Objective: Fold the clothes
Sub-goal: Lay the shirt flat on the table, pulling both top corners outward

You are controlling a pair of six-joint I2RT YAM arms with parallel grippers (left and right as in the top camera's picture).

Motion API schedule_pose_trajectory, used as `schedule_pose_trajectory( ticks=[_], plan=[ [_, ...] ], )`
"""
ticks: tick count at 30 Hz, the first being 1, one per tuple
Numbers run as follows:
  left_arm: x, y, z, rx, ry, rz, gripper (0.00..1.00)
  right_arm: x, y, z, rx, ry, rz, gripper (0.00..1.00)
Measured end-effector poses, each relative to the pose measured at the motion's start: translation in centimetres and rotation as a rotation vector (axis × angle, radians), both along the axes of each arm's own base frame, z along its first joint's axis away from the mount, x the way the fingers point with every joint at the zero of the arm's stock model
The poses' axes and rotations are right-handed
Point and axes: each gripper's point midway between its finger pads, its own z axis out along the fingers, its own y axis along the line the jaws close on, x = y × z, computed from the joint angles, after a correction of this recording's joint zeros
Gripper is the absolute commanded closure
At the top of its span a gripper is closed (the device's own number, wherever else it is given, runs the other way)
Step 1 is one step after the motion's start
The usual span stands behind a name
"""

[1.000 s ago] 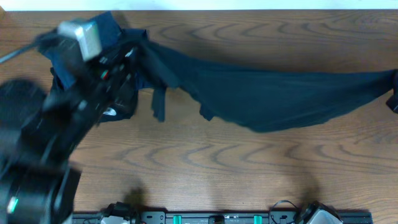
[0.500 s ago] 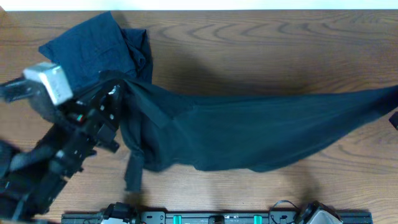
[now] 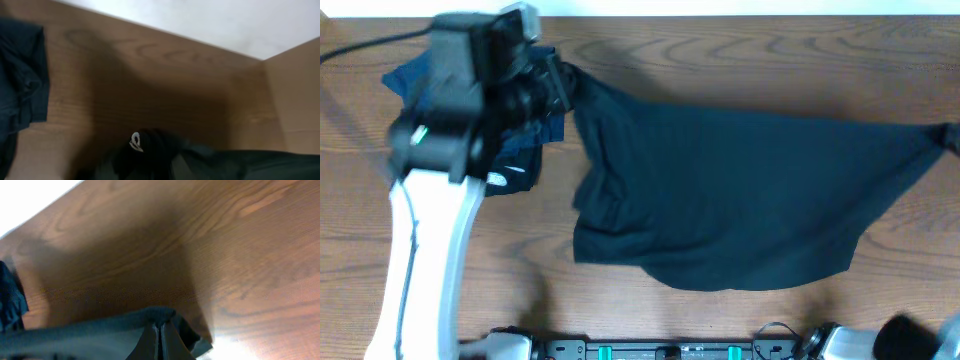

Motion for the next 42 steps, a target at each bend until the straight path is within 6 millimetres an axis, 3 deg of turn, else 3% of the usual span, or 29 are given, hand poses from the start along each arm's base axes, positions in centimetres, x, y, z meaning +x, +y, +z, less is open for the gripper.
schedule_pose_trajectory(
  ticks=[9, 13, 18, 23, 33, 35, 37, 38, 40, 41, 42],
  plan=[
    [9.5, -2.6, -12.7, 0.049, 0.119, -0.048, 0.94, 9.4, -1.6, -11.0, 0.049, 0.144, 0.098, 0.99],
    [12.4, -4.7, -17.2, 0.075, 0.094, -0.1, 0.94, 13.4, -2.5, -16.3, 0.025, 0.156, 0.125, 0.99],
    [14.6, -8.1, -21.7, 0.101, 0.035, -0.175, 0.94, 16.5, -3.8, -21.6, 0.005, 0.159, 0.127, 0.99],
    [16.0, -9.5, -23.5, 0.102, -0.019, -0.197, 0.94, 18.0, -4.6, -24.6, -0.003, 0.151, 0.125, 0.99],
    [19.3, -10.0, -27.7, 0.088, -0.12, -0.184, 0.94, 21.2, -6.0, -29.5, -0.037, 0.09, 0.121, 0.99],
    [19.8, -10.1, -27.9, 0.082, -0.148, -0.182, 0.94, 21.8, -6.3, -29.8, -0.049, 0.069, 0.12, 0.91],
    [20.4, -10.3, -27.3, 0.076, -0.188, -0.18, 0.92, 22.4, -6.6, -29.6, -0.065, 0.048, 0.115, 0.76],
    [20.8, -10.4, -26.8, 0.071, -0.216, -0.178, 0.83, 22.6, -6.8, -29.5, -0.074, 0.038, 0.113, 0.67],
    [21.3, -10.5, -25.7, 0.069, -0.264, -0.182, 0.54, 23.1, -7.1, -29.2, -0.092, 0.014, 0.115, 0.48],
    [21.4, -10.5, -25.5, 0.07, -0.273, -0.182, 0.35, 23.2, -7.2, -29.2, -0.097, 0.011, 0.115, 0.45],
    [21.4, -10.5, -25.4, 0.067, -0.274, -0.181, 0.32, 23.2, -7.2, -29.1, -0.101, 0.01, 0.118, 0.45]
  ],
)
